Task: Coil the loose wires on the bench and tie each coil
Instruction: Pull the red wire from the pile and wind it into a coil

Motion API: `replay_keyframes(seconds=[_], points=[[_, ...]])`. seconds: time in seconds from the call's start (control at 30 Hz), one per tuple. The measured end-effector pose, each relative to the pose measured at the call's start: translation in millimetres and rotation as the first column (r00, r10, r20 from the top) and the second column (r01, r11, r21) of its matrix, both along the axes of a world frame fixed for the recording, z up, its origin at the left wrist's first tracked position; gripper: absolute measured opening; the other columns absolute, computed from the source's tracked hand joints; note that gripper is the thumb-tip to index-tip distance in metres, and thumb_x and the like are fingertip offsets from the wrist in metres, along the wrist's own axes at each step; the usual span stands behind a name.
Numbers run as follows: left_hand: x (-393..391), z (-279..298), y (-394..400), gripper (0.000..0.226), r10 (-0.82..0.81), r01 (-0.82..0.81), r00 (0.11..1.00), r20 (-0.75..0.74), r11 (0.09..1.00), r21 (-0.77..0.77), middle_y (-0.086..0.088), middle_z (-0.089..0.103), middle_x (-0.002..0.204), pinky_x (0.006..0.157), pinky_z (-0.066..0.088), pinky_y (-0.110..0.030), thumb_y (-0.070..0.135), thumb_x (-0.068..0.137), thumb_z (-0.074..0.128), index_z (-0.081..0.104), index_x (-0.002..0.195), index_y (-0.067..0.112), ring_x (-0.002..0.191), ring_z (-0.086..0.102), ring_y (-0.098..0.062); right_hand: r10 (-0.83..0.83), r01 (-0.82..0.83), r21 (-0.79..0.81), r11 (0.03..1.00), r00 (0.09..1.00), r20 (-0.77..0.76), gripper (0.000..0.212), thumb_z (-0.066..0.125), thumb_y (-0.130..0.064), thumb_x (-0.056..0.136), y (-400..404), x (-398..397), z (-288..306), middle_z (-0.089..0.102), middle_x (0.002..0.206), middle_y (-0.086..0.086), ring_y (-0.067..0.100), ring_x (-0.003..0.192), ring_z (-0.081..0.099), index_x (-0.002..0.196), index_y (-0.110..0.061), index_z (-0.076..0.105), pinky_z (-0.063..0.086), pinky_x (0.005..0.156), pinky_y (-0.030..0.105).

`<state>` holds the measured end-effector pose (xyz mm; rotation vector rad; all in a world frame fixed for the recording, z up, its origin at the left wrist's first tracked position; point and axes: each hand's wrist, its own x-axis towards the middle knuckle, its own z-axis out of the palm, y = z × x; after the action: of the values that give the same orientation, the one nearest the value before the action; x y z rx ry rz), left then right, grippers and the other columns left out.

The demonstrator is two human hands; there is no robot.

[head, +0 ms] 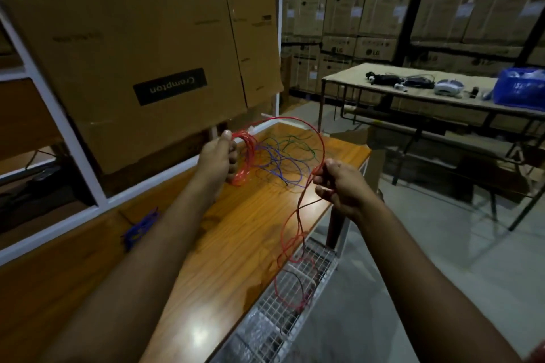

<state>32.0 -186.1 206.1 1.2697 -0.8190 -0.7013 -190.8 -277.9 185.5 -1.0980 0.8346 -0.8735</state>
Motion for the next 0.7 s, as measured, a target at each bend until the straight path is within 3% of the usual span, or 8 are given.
replay_keyframes(seconds=[0.17,0.27,0.37,0.43,0.53,0.63,0.7], points=[[-18.8,-76.8,9.3,0.038,0.048,-0.045,0.999,-0.017,0.991,0.127,0.008,0.035,0.051,0.038,0.017,-0.016,0.038,0.108,0.031,0.043,0.075,0.021,0.037,0.024,-0.004,0.022,-0.032,0.122,0.992,0.996,0.083,0.040,0.033,-0.022,0.109,17.2,11.3,-34.5,0.064,0.077,0.011,0.018,0.074,0.065,0.079,-0.008,0.055,0.057,0.070,0.031],[-32.5,-107.0,14.8,0.039,0.080,-0.097,0.992,0.097,0.978,0.186,0.000,0.053,0.055,0.041,0.024,-0.021,0.034,0.108,0.031,0.047,0.077,0.018,0.039,0.035,-0.008,0.038,-0.060,0.175,0.983,0.991,0.128,0.041,0.031,-0.021,0.109,26.3,18.7,-48.6,0.067,0.068,0.007,0.019,0.076,0.065,0.079,-0.007,0.055,0.058,0.073,0.030],[-44.7,-126.1,18.1,0.038,0.044,-0.105,0.972,0.232,0.960,0.259,-0.003,0.067,0.065,0.047,0.031,-0.023,0.035,0.108,0.030,0.053,0.084,0.018,0.044,0.042,-0.011,0.010,-0.060,0.238,0.969,0.979,0.205,0.035,0.034,-0.019,0.109,32.9,24.3,-56.2,0.067,0.066,0.004,0.020,0.072,0.068,0.084,-0.006,0.056,0.062,0.065,0.031],[-50.0,-139.6,19.3,0.038,0.020,-0.111,0.955,0.298,0.949,0.294,-0.001,0.066,0.065,0.053,0.033,-0.026,0.036,0.107,0.032,0.057,0.084,0.019,0.046,0.045,-0.012,-0.025,-0.059,0.295,0.954,0.962,0.271,0.026,0.037,-0.016,0.108,33.6,26.4,-60.2,0.067,0.071,0.007,0.023,0.071,0.071,0.093,-0.006,0.055,0.061,0.059,0.032],[-55.5,-153.1,21.2,0.045,0.007,-0.109,0.944,0.330,0.950,0.291,-0.003,0.050,0.060,0.058,0.032,-0.036,0.043,0.103,0.035,0.052,0.070,0.018,0.054,0.043,-0.018,-0.068,-0.041,0.332,0.942,0.948,0.310,0.019,0.037,-0.014,0.108,32.3,25.6,-62.0,0.067,0.079,0.009,0.025,0.075,0.073,0.098,-0.008,0.053,0.061,0.058,0.032],[-58.4,-150.8,20.6,0.044,0.024,-0.131,0.935,0.354,0.951,0.281,-0.003,0.043,0.059,0.056,0.028,-0.037,0.037,0.106,0.034,0.048,0.069,0.017,0.056,0.040,-0.019,-0.007,-0.041,0.257,0.965,0.984,0.180,0.020,0.039,-0.016,0.107,34.5,18.9,-61.7,0.064,0.084,0.007,0.021,0.076,0.067,0.093,-0.011,0.053,0.048,0.044,0.020],[-59.3,-146.6,20.4,0.045,0.056,-0.167,0.919,0.390,0.952,0.257,-0.002,0.042,0.058,0.055,0.027,-0.035,0.034,0.107,0.034,0.044,0.066,0.019,0.055,0.039,-0.020,0.056,-0.071,0.197,0.978,0.995,0.082,0.018,0.042,-0.015,0.106,35.8,13.6,-65.9,0.063,0.084,0.006,0.014,0.063,0.055,0.093,-0.013,0.054,0.035,0.042,0.016]])
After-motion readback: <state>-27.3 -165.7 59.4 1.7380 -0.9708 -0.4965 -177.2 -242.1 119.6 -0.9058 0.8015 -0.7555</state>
